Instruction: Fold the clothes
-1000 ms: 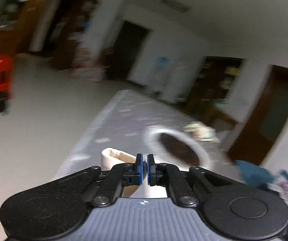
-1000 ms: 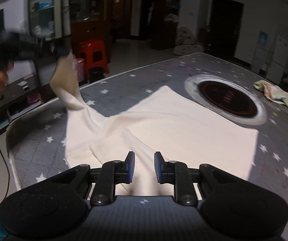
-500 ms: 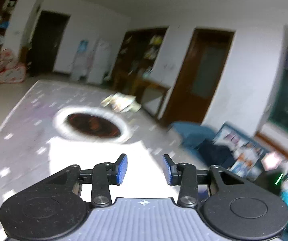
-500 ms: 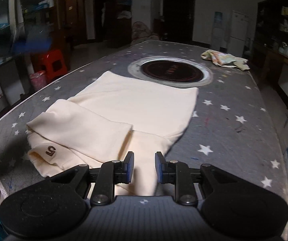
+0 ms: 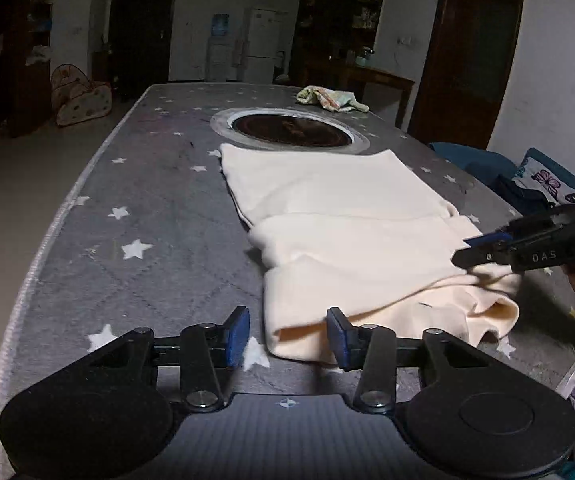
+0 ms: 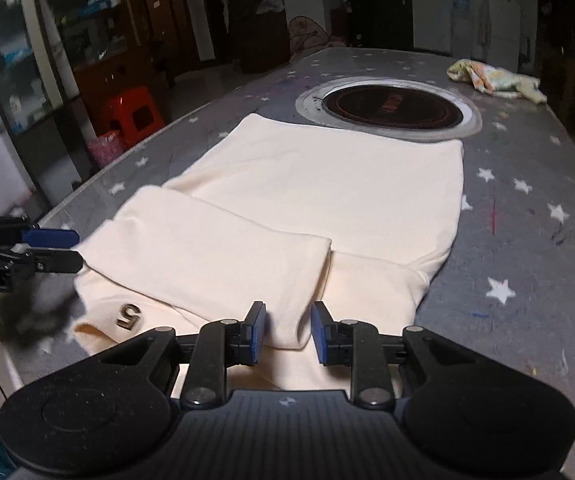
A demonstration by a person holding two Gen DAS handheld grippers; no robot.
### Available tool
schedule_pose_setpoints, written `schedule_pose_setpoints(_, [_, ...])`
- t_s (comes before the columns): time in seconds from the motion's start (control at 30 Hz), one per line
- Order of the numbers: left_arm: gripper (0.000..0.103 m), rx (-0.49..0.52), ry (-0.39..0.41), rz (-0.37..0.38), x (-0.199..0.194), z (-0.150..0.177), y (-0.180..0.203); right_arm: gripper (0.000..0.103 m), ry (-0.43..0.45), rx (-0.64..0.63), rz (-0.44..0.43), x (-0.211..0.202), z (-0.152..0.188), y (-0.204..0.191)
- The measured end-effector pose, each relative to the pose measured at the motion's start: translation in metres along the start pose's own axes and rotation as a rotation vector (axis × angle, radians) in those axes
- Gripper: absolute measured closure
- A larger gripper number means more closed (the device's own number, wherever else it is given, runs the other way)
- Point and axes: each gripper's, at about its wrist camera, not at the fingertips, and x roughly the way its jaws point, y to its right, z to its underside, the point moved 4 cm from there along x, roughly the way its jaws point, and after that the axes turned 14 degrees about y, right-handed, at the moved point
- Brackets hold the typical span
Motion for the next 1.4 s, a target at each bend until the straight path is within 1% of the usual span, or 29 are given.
schedule_pose_setpoints(0.03, [0.086, 0.002, -0.003, 0.005, 0.001, 0.002, 0.001, 0.086, 0.001, -0.011, 0.004, 0.0, 0.0, -0.002])
schedule_pose_setpoints(0.07, [0.092, 0.005, -0.006, 0.009, 0.001, 0.004, 0.001, 0.09, 0.003, -0.022, 0.008, 0.0, 0.0, -0.003])
schedule_pose_setpoints(0.1, [0.097, 0.012, -0.002, 0.0, 0.006, 0.002, 0.004, 0.097, 0.007, -0.024, 0.008, -0.002, -0.001, -0.004])
schedule_pose_setpoints(0.17, [0.098, 0.013, 0.01, -0.016, -0.002, -0.004, 0.006, 0.099, 0.015, -0.028, 0.009, -0.006, -0.003, -0.005])
schedule_pose_setpoints(0.2, [0.098, -0.007, 0.01, -0.008, -0.008, -0.008, 0.007, 0.099, 0.03, -0.033, 0.012, -0.012, -0.006, -0.007])
schedule_pose_setpoints(0.3, [0.098, -0.013, 0.034, 0.011, -0.024, -0.017, 0.01, 0.099, 0.083, -0.041, -0.003, -0.033, -0.015, -0.011])
schedule_pose_setpoints(0.37, [0.097, -0.007, 0.0, 0.026, -0.024, -0.011, 0.011, 0.099, 0.103, -0.047, -0.017, -0.045, -0.017, -0.014])
schedule_pose_setpoints(0.4, [0.094, -0.005, -0.038, 0.033, -0.021, -0.005, 0.011, 0.097, 0.077, -0.047, -0.023, -0.043, -0.012, -0.014])
schedule_pose_setpoints(0.43, [0.094, 0.0, -0.079, 0.022, -0.018, 0.001, 0.009, 0.092, 0.05, -0.048, -0.029, -0.041, -0.008, -0.014])
schedule_pose_setpoints(0.47, [0.092, 0.006, -0.117, 0.012, -0.015, 0.006, 0.008, 0.092, 0.023, -0.06, -0.011, -0.038, -0.001, -0.012])
schedule_pose_setpoints(0.53, [0.089, 0.0, -0.113, 0.037, -0.02, 0.002, 0.005, 0.092, -0.031, -0.084, 0.023, -0.031, 0.011, -0.01])
schedule_pose_setpoints(0.57, [0.086, -0.003, -0.11, 0.05, -0.023, 0.0, 0.003, 0.092, -0.016, -0.085, 0.023, -0.034, 0.008, -0.009])
schedule_pose_setpoints(0.6, [0.086, -0.011, -0.087, 0.056, -0.027, -0.006, 0.0, 0.092, 0.0, -0.086, 0.023, -0.037, 0.005, -0.008])
schedule_pose_setpoints(0.67, [0.086, -0.02, -0.027, 0.044, -0.029, -0.024, -0.004, 0.092, 0.031, -0.087, 0.024, -0.043, -0.001, -0.005])
schedule_pose_setpoints(0.73, [0.087, -0.051, 0.019, 0.051, -0.023, -0.038, -0.005, 0.092, 0.055, -0.088, 0.022, -0.045, -0.007, -0.005])
schedule_pose_setpoints(0.8, [0.087, -0.102, 0.046, 0.107, -0.007, -0.047, 0.001, 0.092, 0.078, -0.092, 0.013, -0.038, -0.015, -0.007])
schedule_pose_setpoints(0.87, [0.087, -0.113, 0.051, 0.123, 0.015, -0.051, 0.01, 0.092, 0.084, -0.092, -0.003, -0.026, -0.018, -0.012])
schedule_pose_setpoints(0.93, [0.087, -0.114, 0.039, 0.136, 0.035, -0.051, 0.016, 0.092, 0.081, -0.095, -0.015, -0.015, -0.016, -0.015])
schedule_pose_setpoints(1.03, [0.089, -0.085, -0.019, 0.083, 0.061, -0.04, 0.012, 0.092, 0.06, -0.105, -0.016, 0.002, -0.01, -0.019])
schedule_pose_setpoints(1.07, [0.093, -0.082, -0.043, 0.055, 0.068, -0.034, 0.006, 0.092, 0.045, -0.1, -0.012, 0.008, -0.006, -0.018])
schedule_pose_setpoints(1.1, [0.096, -0.087, -0.054, 0.042, 0.07, -0.031, -0.001, 0.091, 0.046, -0.097, -0.015, 0.01, -0.003, -0.017])
schedule_pose_setpoints(1.2, [0.096, -0.181, -0.053, 0.058, 0.066, -0.032, -0.019, 0.091, 0.057, -0.089, -0.025, 0.007, -0.003, -0.015])
schedule_pose_setpoints(1.27, [0.095, -0.162, -0.03, 0.066, 0.059, -0.038, -0.014, 0.091, 0.066, -0.094, -0.022, 0.002, -0.006, -0.015])
schedule_pose_setpoints(1.33, [0.091, -0.133, -0.007, 0.085, 0.053, -0.042, -0.006, 0.09, 0.081, -0.1, -0.021, -0.004, -0.009, -0.014])
schedule_pose_setpoints(1.4, [0.085, -0.082, -0.006, 0.1, 0.053, -0.041, 0.004, 0.089, 0.07, -0.103, -0.031, -0.003, -0.007, -0.013])
